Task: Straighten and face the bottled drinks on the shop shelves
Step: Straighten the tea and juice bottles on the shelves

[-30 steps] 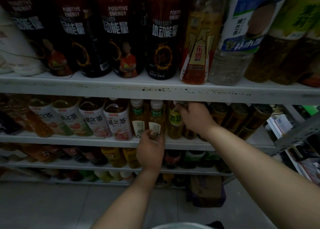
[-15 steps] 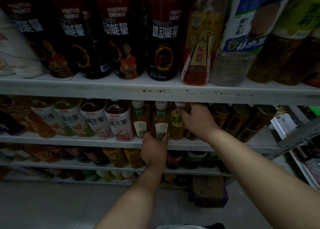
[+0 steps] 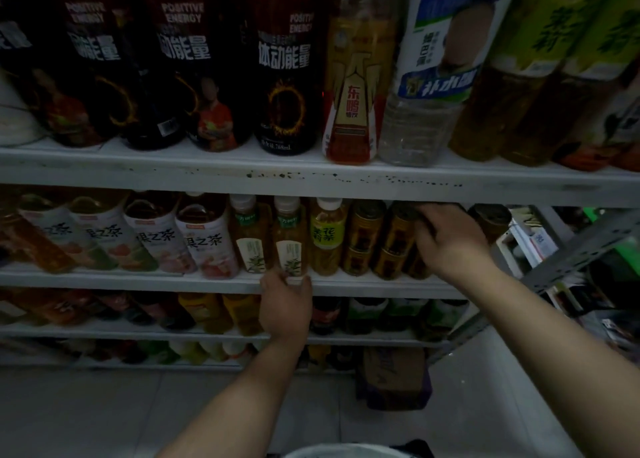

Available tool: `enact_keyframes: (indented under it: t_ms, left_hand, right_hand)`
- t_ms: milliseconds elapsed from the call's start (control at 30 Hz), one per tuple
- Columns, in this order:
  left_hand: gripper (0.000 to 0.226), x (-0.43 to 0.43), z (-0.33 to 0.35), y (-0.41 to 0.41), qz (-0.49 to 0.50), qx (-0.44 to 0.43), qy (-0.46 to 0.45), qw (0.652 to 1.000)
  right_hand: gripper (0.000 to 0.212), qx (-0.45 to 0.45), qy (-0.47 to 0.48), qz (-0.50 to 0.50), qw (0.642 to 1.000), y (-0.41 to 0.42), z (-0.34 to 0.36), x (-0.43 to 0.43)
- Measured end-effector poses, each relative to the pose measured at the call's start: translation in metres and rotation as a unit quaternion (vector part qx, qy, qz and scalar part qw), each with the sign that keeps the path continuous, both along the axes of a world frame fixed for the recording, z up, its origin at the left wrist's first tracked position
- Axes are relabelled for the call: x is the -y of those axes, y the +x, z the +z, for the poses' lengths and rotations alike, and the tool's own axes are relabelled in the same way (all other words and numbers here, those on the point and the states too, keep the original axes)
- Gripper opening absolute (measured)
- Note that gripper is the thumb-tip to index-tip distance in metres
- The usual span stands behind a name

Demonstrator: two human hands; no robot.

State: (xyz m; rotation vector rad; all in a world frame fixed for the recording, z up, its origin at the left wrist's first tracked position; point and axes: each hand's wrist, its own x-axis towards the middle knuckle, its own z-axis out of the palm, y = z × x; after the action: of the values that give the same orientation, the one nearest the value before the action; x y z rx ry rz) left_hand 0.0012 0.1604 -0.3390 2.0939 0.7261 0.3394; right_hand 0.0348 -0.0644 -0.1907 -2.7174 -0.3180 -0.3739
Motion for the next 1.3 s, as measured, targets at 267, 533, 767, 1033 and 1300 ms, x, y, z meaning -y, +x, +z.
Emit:
enact_keyframes:
  t_ms: [267, 533, 767, 1033, 1300]
  left_hand:
    - [0.031, 0.048, 0.005, -0.006, -0.204, -0.042, -0.006, 0.978]
    - [0.043, 0.083, 0.004, -0.001, -0.278, -0.096, -0.009, 0.956]
    - [0.052, 0.116, 0.02, 0.008, -0.325, -0.068, 0.017, 0.943]
    - [0.052, 0.13, 0.014, 0.007, -0.375, -0.086, 0.026, 0.923]
    - [0.08, 0.169, 0.027, 0.019, -0.418, -0.128, 0.049, 0.898]
  right_hand:
    - [0.038, -0.117, -0.101, 0.097, 0.983, 0.025, 0.018, -0.011]
    - [0.046, -0.104, -0.123, 0.094, 0.982, 0.038, 0.01, 0.034]
    - [0.045, -0.076, -0.11, 0.105, 0.986, 0.037, 0.006, 0.038]
    - [0.039, -0.071, -0.079, 0.069, 0.992, 0.018, 0.006, 0.092]
    - [0.042, -0.157, -0.125, 0.064, 0.977, 0.049, 0.004, 0.097]
